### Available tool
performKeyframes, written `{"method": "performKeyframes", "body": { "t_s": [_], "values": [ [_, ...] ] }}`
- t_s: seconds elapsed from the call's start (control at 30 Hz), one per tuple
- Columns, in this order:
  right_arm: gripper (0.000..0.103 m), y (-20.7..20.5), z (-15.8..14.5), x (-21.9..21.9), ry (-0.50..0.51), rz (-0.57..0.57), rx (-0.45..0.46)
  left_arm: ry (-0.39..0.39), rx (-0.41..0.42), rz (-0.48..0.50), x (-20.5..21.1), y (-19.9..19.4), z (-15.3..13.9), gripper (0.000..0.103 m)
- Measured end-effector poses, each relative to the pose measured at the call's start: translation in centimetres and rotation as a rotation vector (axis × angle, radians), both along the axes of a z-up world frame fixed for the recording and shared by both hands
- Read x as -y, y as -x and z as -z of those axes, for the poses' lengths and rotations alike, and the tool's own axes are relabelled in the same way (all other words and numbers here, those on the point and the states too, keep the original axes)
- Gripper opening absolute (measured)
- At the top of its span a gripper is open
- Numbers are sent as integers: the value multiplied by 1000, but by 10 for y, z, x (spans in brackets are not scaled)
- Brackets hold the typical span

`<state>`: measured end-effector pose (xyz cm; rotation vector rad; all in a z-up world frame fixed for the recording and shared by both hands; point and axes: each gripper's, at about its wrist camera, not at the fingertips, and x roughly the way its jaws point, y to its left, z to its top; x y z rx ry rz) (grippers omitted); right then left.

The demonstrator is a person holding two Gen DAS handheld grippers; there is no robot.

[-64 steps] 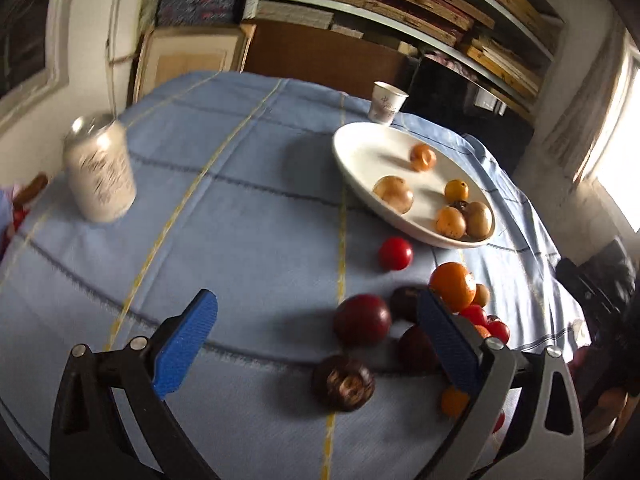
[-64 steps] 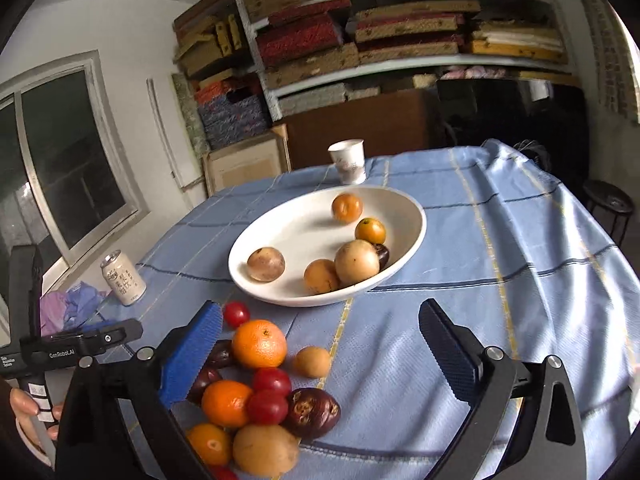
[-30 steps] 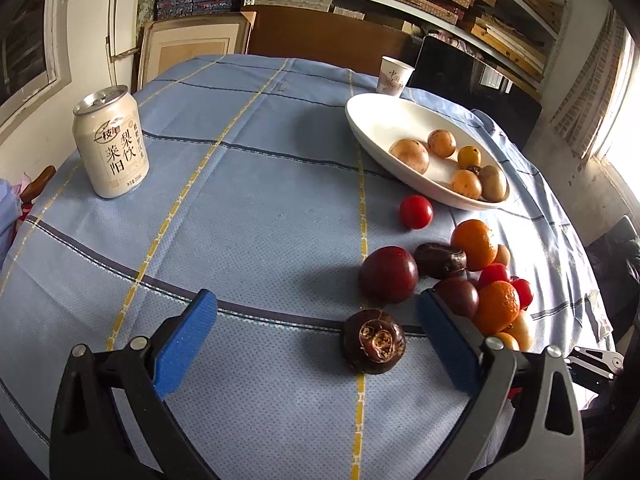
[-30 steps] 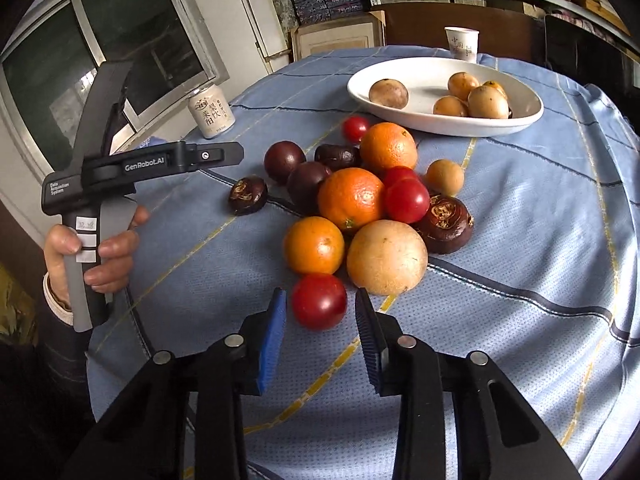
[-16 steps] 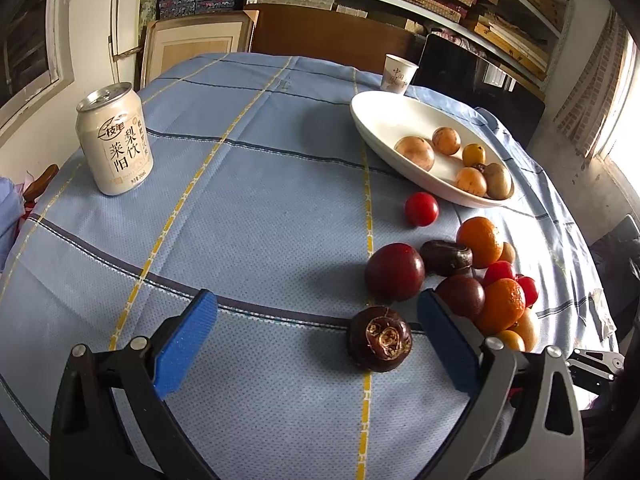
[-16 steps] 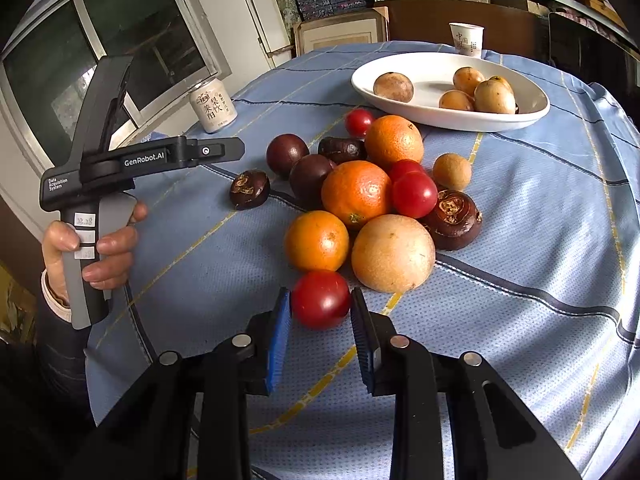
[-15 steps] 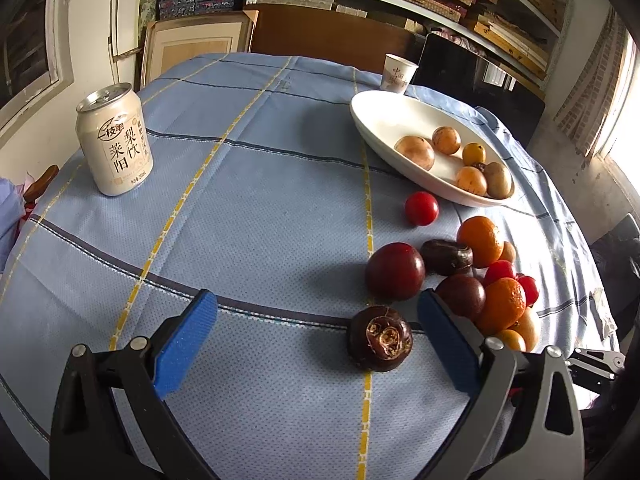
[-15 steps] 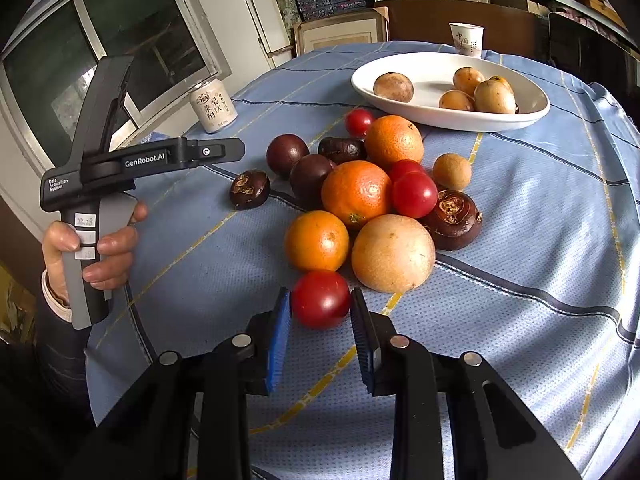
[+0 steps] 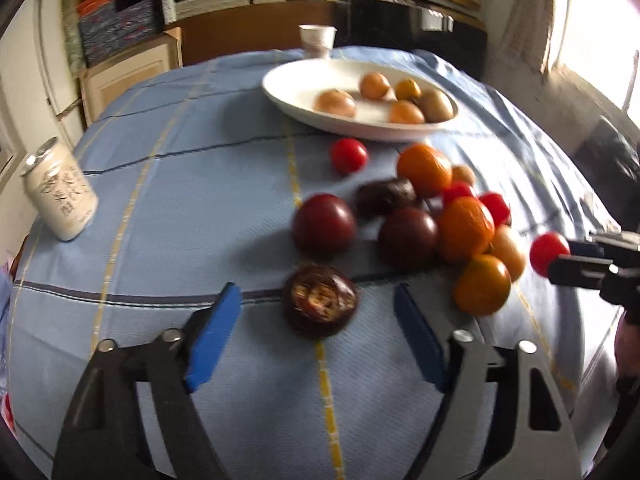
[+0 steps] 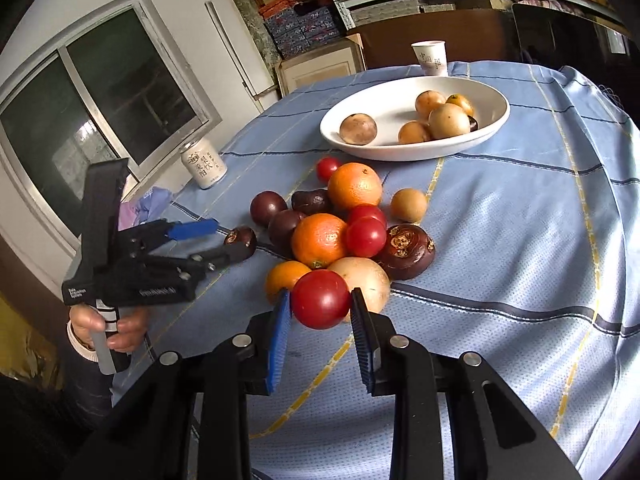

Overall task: Organize fruits
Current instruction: 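Grasp a red tomato with the right tool while the left tool grasps a dark brown fruit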

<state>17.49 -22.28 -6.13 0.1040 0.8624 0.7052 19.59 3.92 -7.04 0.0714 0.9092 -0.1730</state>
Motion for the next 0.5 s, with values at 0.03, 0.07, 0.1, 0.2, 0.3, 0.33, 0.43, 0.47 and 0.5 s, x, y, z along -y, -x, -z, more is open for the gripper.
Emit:
{"method": "performKeyframes", "body": {
  "t_s": [0.03, 0.07, 0.1, 0.2, 0.3, 0.33, 0.43, 0.47, 0.5],
  "values": [
    [30, 1, 0, 0, 2, -4, 3, 0, -7, 5, 1, -1, 2, 69],
    [30, 2, 0, -1, 4, -8, 5, 1, -12, 6, 1, -1, 3, 68],
    [30, 3, 0, -1, 6, -11, 6, 4, -17, 5, 1, -1, 4, 68],
    [30, 3, 0, -2, 10, -14, 9, 11, -26, 7, 1, -3, 6, 63],
    [30, 3, 0, -2, 9, -13, 10, 8, -48, 4, 1, -6, 11, 59],
    [30, 3, 0, -2, 10, -13, 9, 8, -52, 1, 1, -6, 12, 58],
    [30, 5, -1, -2, 13, -11, 14, 14, -49, -2, 0, -7, 12, 57],
    [30, 5, -1, -2, 14, -11, 13, 15, -48, -3, 0, -7, 12, 56],
    [30, 5, -1, -2, 15, -12, 13, 14, -48, -3, 0, -7, 12, 56]
  ]
}}
